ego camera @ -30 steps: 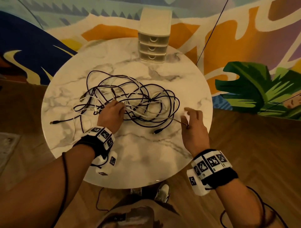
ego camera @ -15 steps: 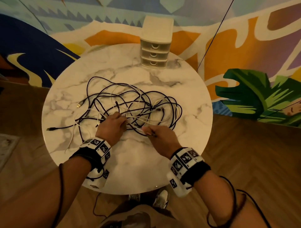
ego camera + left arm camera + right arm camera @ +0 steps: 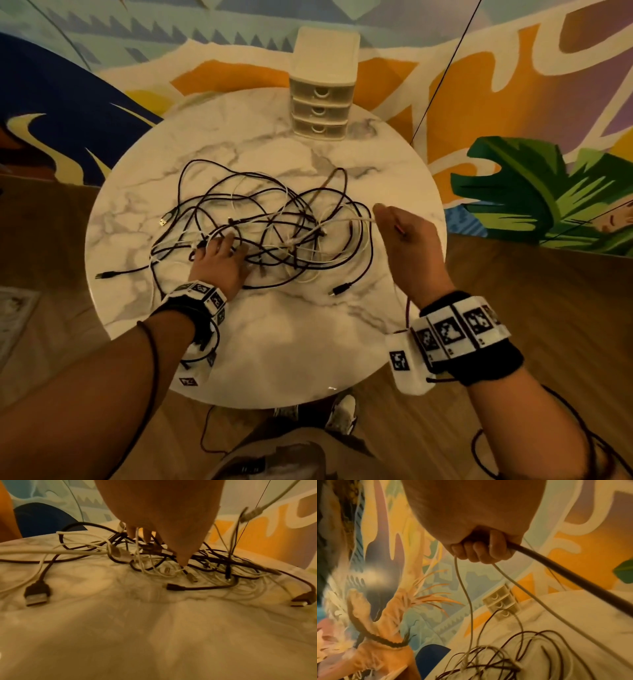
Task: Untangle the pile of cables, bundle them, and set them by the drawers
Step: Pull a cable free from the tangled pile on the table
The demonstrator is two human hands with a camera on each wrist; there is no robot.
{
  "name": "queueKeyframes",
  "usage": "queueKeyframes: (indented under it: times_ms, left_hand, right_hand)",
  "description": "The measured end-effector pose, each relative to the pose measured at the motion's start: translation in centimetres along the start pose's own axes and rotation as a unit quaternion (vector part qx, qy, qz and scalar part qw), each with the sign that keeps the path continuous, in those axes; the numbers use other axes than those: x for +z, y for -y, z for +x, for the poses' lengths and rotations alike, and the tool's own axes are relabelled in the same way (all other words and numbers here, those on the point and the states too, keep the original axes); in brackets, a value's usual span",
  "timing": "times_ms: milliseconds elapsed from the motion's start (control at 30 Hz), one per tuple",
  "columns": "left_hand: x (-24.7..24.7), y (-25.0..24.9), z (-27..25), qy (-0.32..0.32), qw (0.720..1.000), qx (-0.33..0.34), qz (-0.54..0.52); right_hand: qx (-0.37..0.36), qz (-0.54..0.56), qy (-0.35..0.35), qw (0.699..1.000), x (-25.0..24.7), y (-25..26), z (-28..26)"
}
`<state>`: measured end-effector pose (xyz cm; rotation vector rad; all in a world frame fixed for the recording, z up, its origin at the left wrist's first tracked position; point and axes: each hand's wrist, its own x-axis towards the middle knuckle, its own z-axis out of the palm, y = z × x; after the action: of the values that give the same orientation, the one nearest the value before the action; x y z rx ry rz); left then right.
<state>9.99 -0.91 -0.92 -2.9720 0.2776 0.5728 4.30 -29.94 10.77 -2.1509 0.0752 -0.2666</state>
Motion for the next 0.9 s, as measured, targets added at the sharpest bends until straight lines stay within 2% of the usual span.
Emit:
queueKeyframes:
  times_ms: [67, 100, 200, 267, 300, 333, 400, 433, 500, 533, 600, 633, 700, 767, 800, 900]
  left_hand:
    - [-0.8, -0.4, -0.6, 0.009, 1.000, -0.010, 0.007]
    - [-1.5, -0.9, -1.0, -0.012, 1.000, -0.009, 0.008]
    - [-4.0, -3.8, -2.5, -0.146, 0.989, 0.005, 0.001]
    - [-5.5, -6.1, -3.5, -0.234, 0.968, 0.079, -0.051]
    - [-6.1, -7.3, -4.0, -0.234, 0.958, 0.131, -0.104]
    - [-6.5, -8.5, -4.1, -0.206, 0.949, 0.180, -0.158]
    - [-6.2, -10.2, -3.5, -0.105, 0.934, 0.245, -0.237]
    - [-5.8, -10.5, -3.0, -0.060, 0.926, 0.256, -0.271]
    - [-4.9, -9.7, -1.9, -0.005, 0.926, 0.221, -0.307]
    - [-4.7, -8.8, -1.6, 0.000, 0.942, 0.195, -0.274]
    - [-4.8, -6.9, -1.0, -0.076, 0.967, 0.193, -0.145]
    - [-5.2, -6.2, -0.9, -0.114, 0.967, 0.201, -0.105]
    - [-6.9, -5.9, -1.2, -0.128, 0.962, 0.220, -0.099]
    - [-9.2, -7.2, -2.2, -0.093, 0.943, 0.228, -0.226]
    - [-10.5, -8.1, -2.8, -0.067, 0.920, 0.218, -0.318]
    - [-14.3, -11.1, -4.8, -0.046, 0.824, 0.219, -0.521]
  right_hand:
    - [0.026, -0.008, 0.019, 0.999, -0.5, -0.8, 0.0]
    - [0.033, -0.012, 0.034, 0.999, -0.4, -1.1, -0.3]
    - [0.058, -0.008, 0.061, 0.996, 0.5, -1.7, -1.4]
    - [0.065, 0.002, 0.078, 0.995, 1.0, -1.7, -1.8]
    - [0.061, 0.003, 0.091, 0.994, 1.2, -1.5, -1.8]
    - [0.056, 0.002, 0.106, 0.993, 1.4, -1.1, -1.8]
    - [0.049, -0.003, 0.136, 0.989, 1.6, -0.3, -2.0]
    - [0.049, -0.004, 0.144, 0.988, 1.6, -0.1, -2.1]
    - [0.057, -0.006, 0.128, 0.990, 0.6, -0.4, -2.0]
    - [0.062, -0.016, 0.114, 0.991, -0.1, -1.1, -1.9]
    - [0.075, -0.059, 0.093, 0.991, -1.8, -2.8, -2.0]
    - [0.088, -0.087, 0.085, 0.989, -2.5, -3.8, -2.1]
    - [0.129, -0.118, 0.059, 0.983, -3.4, -5.7, -2.4]
    - [0.171, -0.152, 0.038, 0.973, -3.9, -7.0, -2.7]
    - [0.189, -0.173, 0.043, 0.966, -4.1, -7.6, -2.9]
    - [0.190, -0.189, 0.107, 0.957, -3.3, -8.5, -4.3]
